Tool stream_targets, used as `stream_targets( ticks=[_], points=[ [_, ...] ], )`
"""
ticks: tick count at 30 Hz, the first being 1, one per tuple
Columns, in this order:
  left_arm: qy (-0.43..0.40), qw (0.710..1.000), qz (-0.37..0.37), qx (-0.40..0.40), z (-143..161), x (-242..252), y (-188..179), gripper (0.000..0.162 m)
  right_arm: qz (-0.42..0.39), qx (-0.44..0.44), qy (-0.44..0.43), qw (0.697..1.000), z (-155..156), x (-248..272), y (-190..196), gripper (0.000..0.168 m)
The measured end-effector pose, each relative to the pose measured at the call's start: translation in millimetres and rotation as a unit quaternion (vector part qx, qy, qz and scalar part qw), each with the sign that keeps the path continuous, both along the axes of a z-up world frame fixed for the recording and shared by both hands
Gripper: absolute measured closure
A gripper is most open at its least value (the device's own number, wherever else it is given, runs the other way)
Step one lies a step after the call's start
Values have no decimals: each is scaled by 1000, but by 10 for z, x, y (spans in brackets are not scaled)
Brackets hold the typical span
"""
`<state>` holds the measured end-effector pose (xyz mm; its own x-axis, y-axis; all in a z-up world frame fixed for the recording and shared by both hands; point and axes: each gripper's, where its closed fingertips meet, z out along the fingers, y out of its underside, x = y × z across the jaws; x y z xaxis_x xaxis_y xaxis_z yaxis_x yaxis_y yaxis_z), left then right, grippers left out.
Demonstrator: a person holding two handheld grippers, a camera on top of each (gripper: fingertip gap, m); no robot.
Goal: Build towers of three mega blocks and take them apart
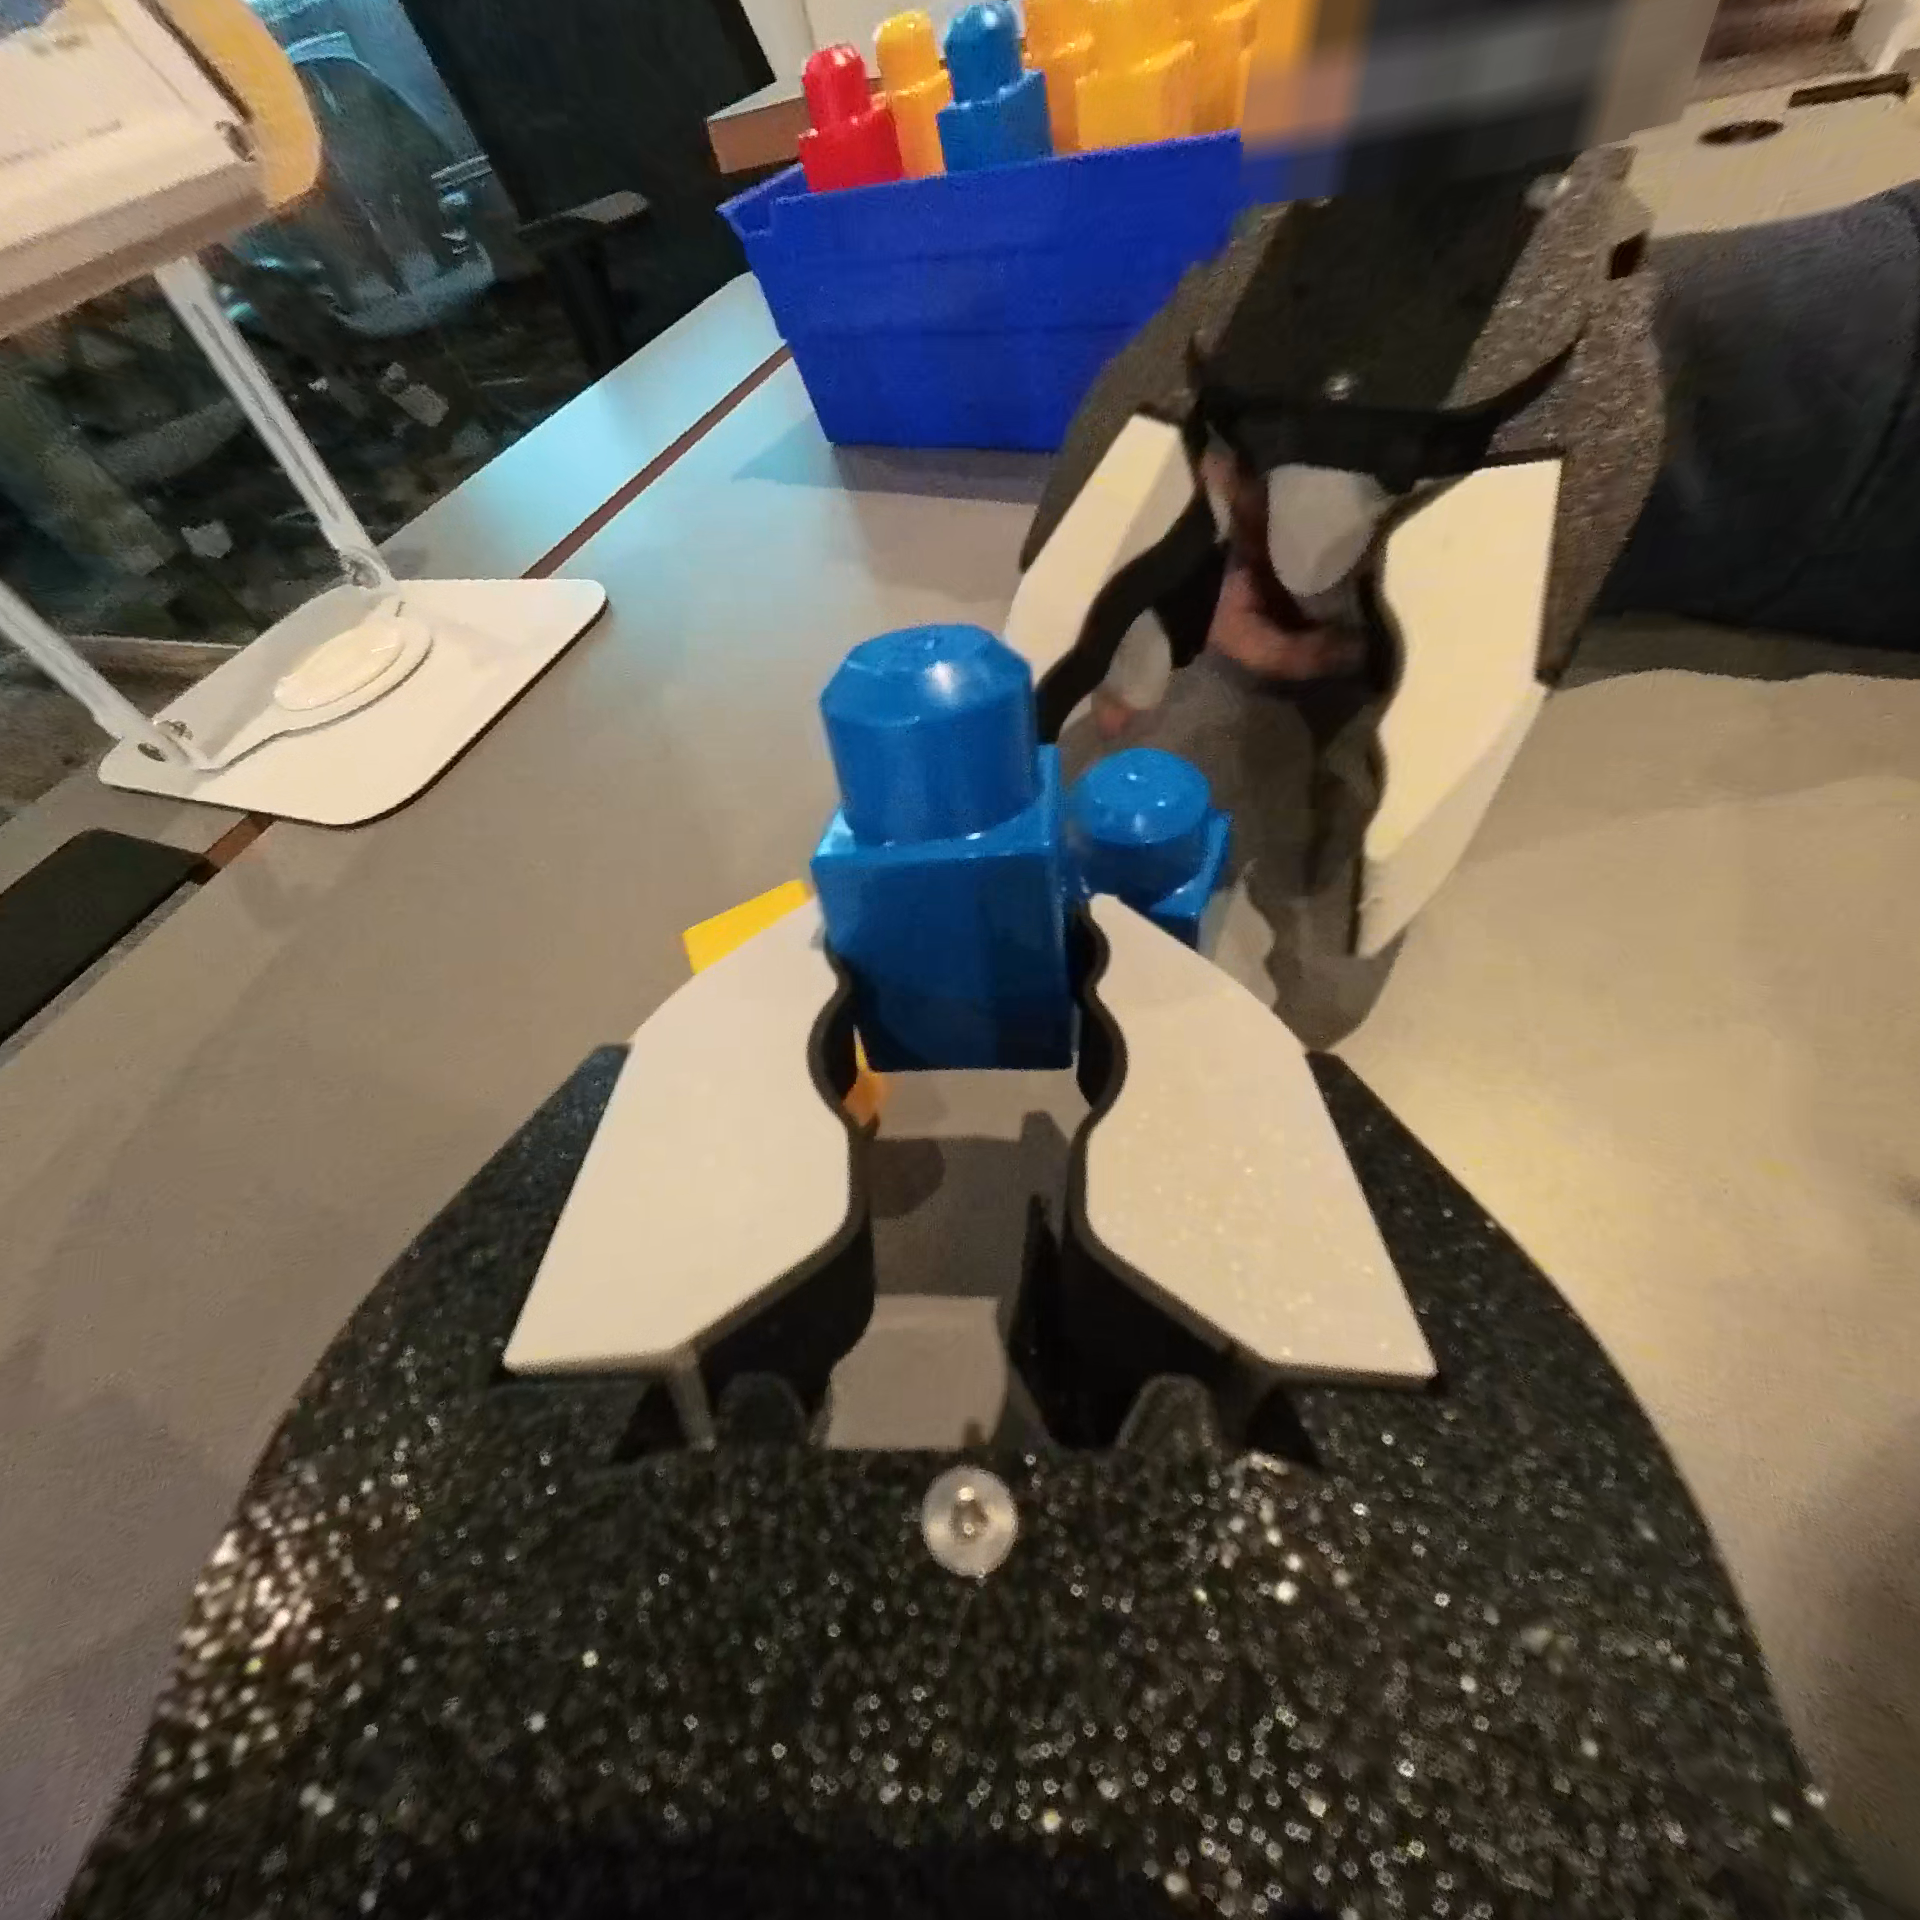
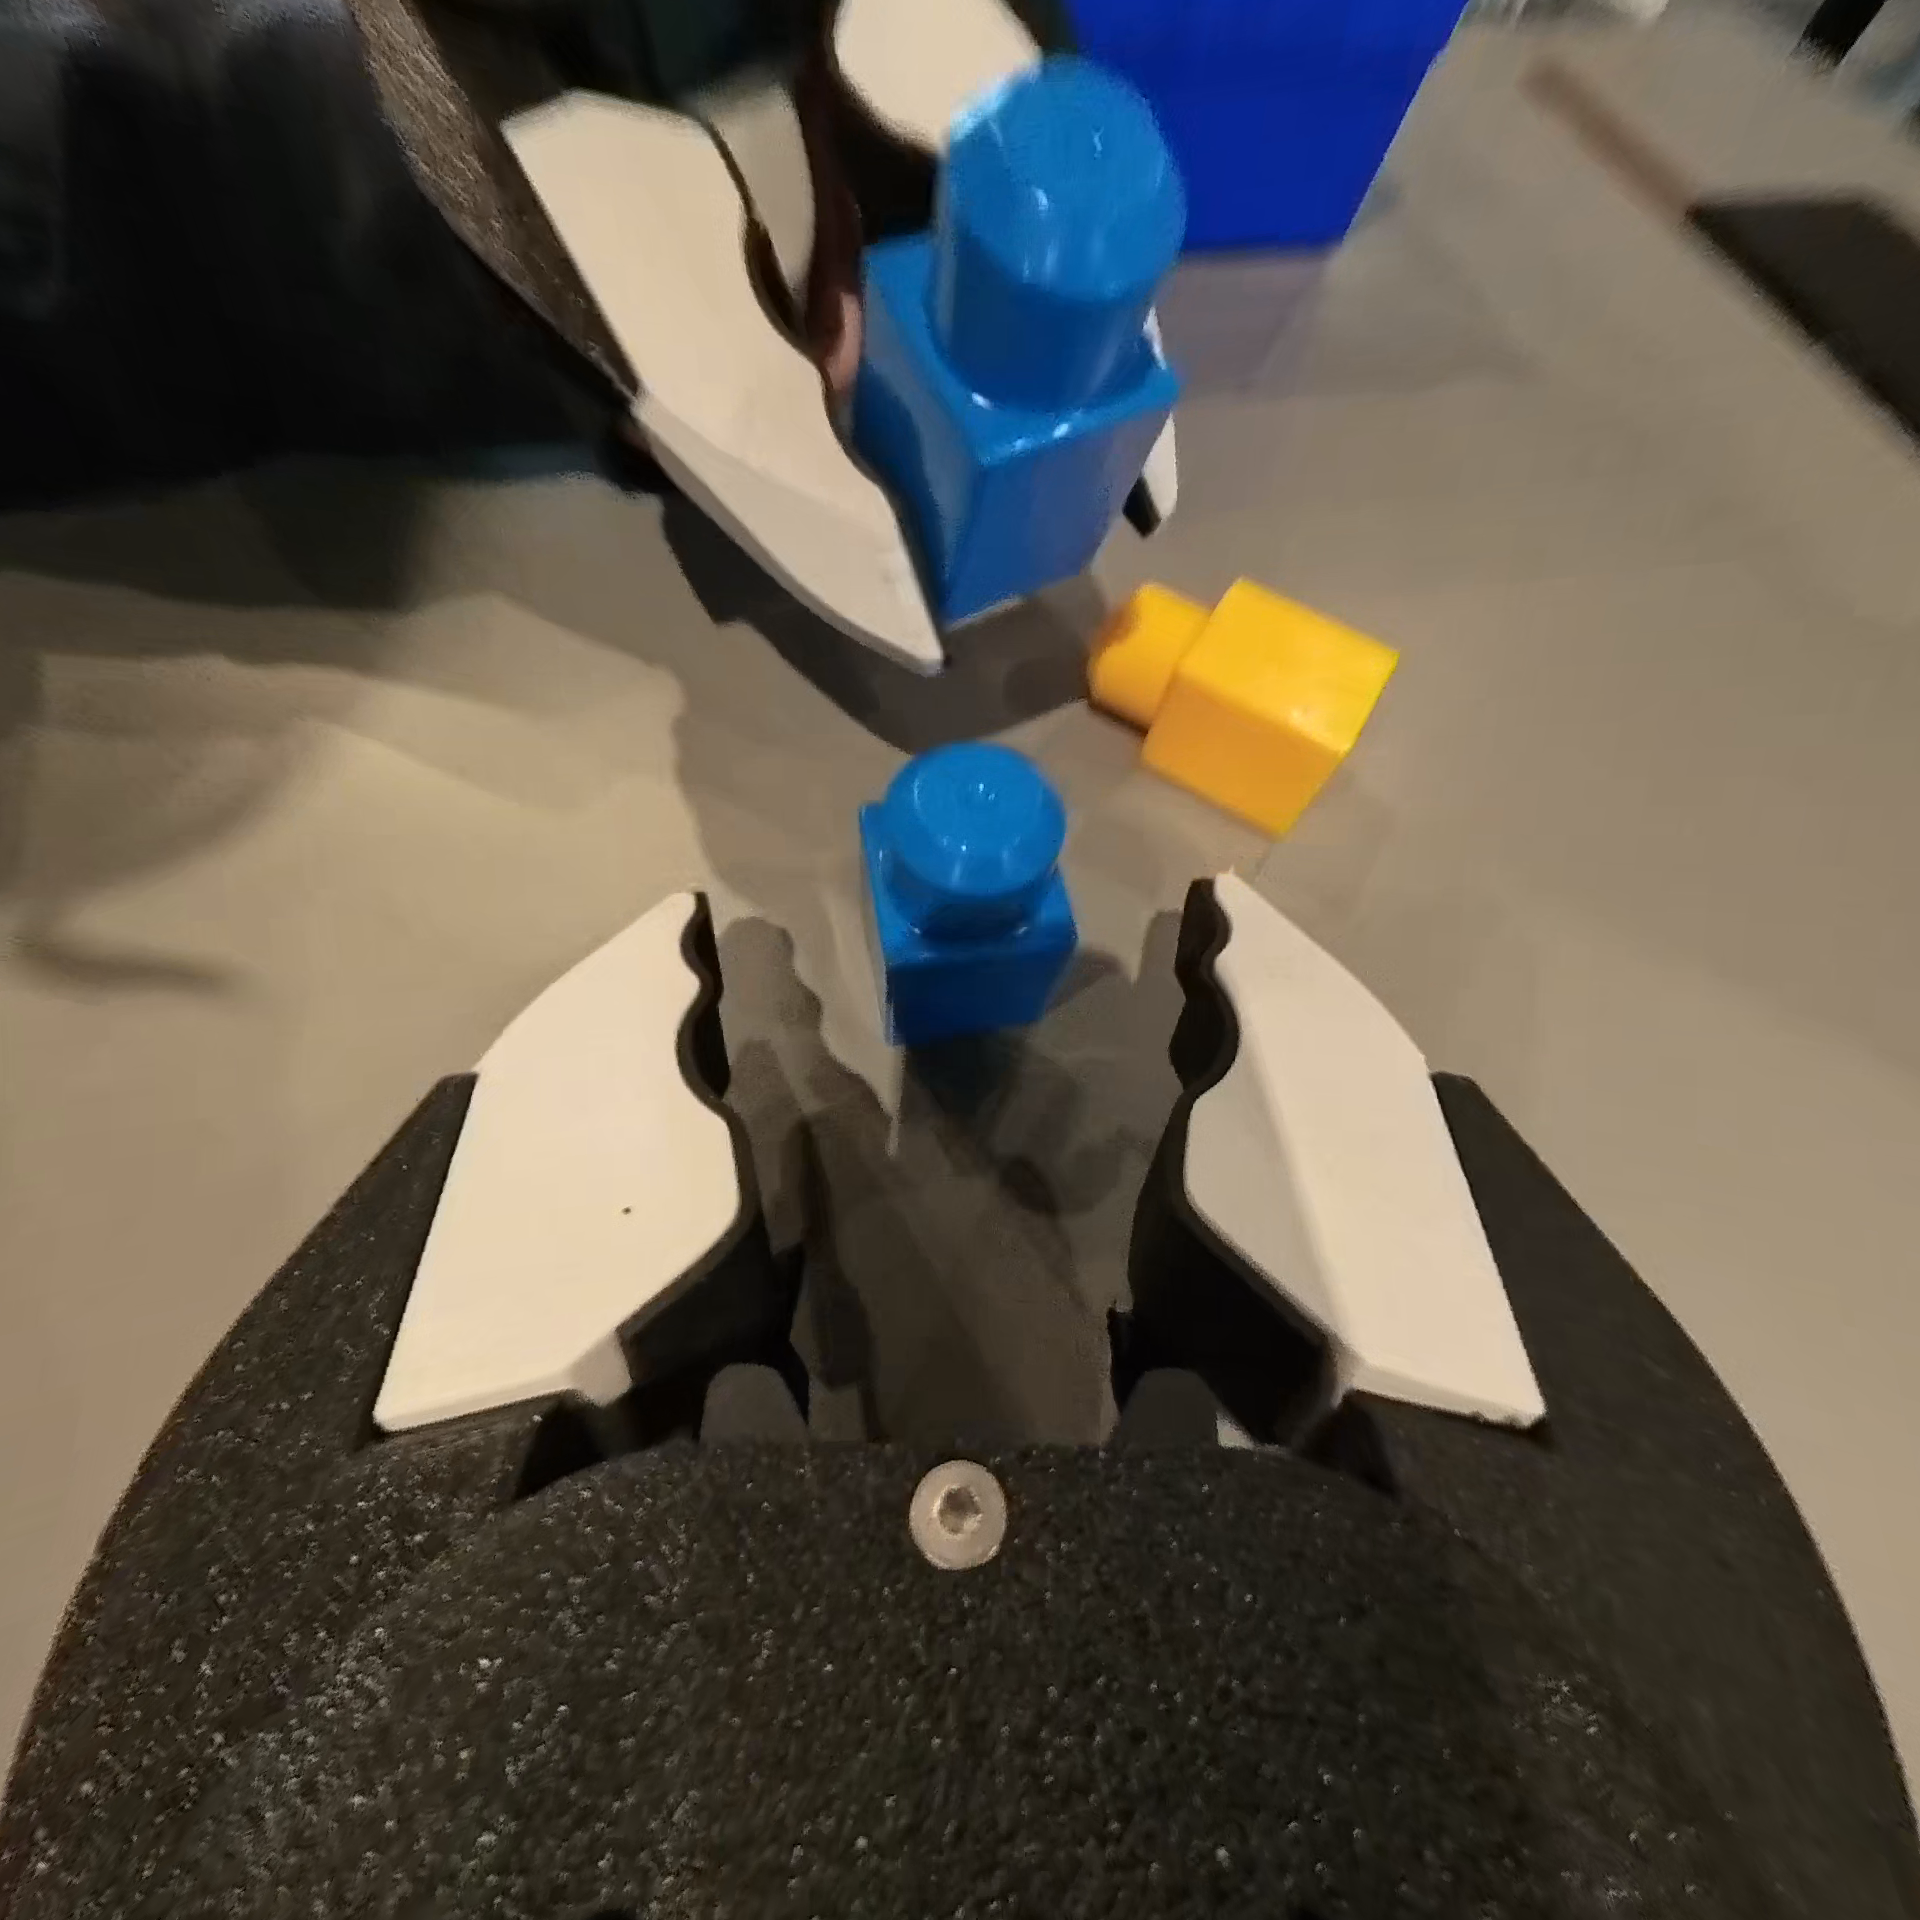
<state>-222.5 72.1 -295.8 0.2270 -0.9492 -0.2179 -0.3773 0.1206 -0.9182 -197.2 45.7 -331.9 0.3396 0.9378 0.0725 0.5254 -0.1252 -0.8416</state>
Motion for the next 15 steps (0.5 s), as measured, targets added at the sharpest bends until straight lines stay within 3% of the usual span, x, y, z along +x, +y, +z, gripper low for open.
stream_targets(
  ticks=[1,10,15],
  points=[
    [1,1000,-7,5,-10,15,-21,123,0,-4,-7,1000,-24,-7,4,84],
    [-5,999,-38,-6,-40,64,-94,124,12,22,8,1000,41,-51,6,125],
    [-19,998,-58,-25,0,75,-156,124,-9,37,0,999,35,-43,75,128]
  ],
)
